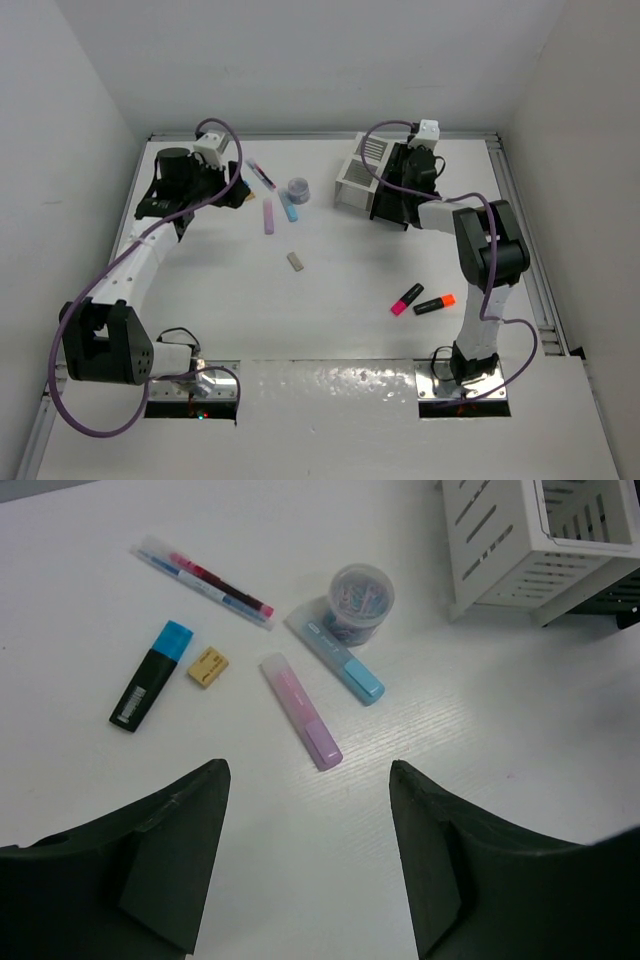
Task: Sort the stationery into containers
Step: Place the pen in the storage box, then pick up the pen from the center of the board.
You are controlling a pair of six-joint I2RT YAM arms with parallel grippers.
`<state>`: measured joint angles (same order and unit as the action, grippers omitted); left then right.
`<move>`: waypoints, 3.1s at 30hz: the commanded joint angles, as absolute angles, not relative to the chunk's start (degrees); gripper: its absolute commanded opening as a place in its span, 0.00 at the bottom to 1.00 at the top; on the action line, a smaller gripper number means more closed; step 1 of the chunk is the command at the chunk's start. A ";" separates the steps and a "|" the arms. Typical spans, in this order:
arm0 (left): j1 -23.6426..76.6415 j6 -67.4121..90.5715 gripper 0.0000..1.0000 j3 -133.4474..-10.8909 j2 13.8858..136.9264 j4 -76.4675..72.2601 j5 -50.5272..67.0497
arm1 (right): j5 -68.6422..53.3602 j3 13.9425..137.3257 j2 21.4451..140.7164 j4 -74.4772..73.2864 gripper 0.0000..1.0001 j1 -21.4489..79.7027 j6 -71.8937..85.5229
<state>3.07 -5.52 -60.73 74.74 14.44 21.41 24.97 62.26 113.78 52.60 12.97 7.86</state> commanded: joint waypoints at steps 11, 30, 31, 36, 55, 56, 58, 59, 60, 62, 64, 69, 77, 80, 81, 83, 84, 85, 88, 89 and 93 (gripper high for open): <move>3.34 -4.48 0.64 -61.00 73.13 8.26 21.71 | 24.17 57.57 108.99 52.65 0.29 13.80 12.03; 5.26 5.79 0.60 -71.58 85.12 19.29 11.72 | 12.94 70.01 89.57 25.74 0.56 14.06 19.23; 5.53 6.24 0.59 -75.02 85.17 19.34 9.86 | 11.88 70.05 89.47 22.18 0.56 14.06 19.94; 6.42 10.45 0.53 -102.25 109.70 34.59 5.80 | 5.63 71.81 87.72 11.69 0.21 14.24 25.12; 7.12 13.71 0.45 -124.72 140.18 23.47 -10.55 | 7.29 66.36 80.86 1.15 0.18 21.97 27.69; 7.03 13.71 0.45 -123.85 140.88 22.94 -10.63 | 8.17 66.18 80.16 0.62 0.18 22.32 27.42; 6.94 13.80 0.44 -123.49 141.76 23.03 -10.81 | 8.96 66.09 79.63 0.18 0.18 22.50 27.07; 6.94 14.32 0.43 -123.49 142.55 23.38 -10.72 | 9.75 66.09 79.45 -1.22 0.18 22.59 26.72; 6.94 14.59 0.43 -123.40 142.91 23.64 -10.37 | 10.10 66.09 78.84 -1.49 0.18 22.76 26.54; 7.03 15.11 0.41 -123.05 143.26 23.47 -9.85 | 10.63 65.74 78.14 -2.02 0.18 22.85 26.11; 6.94 15.47 0.39 -122.70 143.35 23.29 -9.67 | 10.98 65.57 77.87 -2.11 0.19 22.85 25.84; 7.03 16.52 0.33 -122.34 143.17 23.38 -9.41 | 11.25 65.65 77.96 -2.55 0.19 22.94 25.75; 6.95 17.14 0.31 -121.46 145.02 24.43 -9.58 | 12.30 66.36 77.87 -2.81 0.21 23.03 24.87; 6.51 18.37 0.28 -119.63 144.58 25.31 -8.35 | 12.92 66.53 77.43 -3.08 0.22 22.85 24.35; 6.59 18.37 0.28 -119.10 144.41 25.23 -7.91 | 13.09 66.45 77.26 -3.08 0.22 22.94 24.26; 6.42 17.67 0.25 -118.83 144.23 24.87 -7.65 | 13.71 66.09 76.82 -2.81 0.23 22.94 24.26; 6.42 17.23 0.22 -118.92 144.32 24.79 -7.47 | 13.80 66.01 76.82 -2.64 0.23 22.94 24.34; 6.50 17.05 0.21 -119.09 144.66 24.44 -7.47 | 13.97 65.92 76.73 -2.55 0.23 22.94 24.35; 6.42 17.66 0.15 -119.71 145.55 24.87 -8.34 | 14.06 66.35 76.90 -2.72 0.24 23.11 24.17; 6.42 17.93 0.14 -119.62 145.63 25.05 -9.13 | 14.32 66.53 76.90 -3.07 0.25 23.20 23.91; 5.28 19.60 0.00 -118.13 145.11 26.37 -9.05 | 15.11 66.53 76.20 -3.17 0.28 23.38 23.82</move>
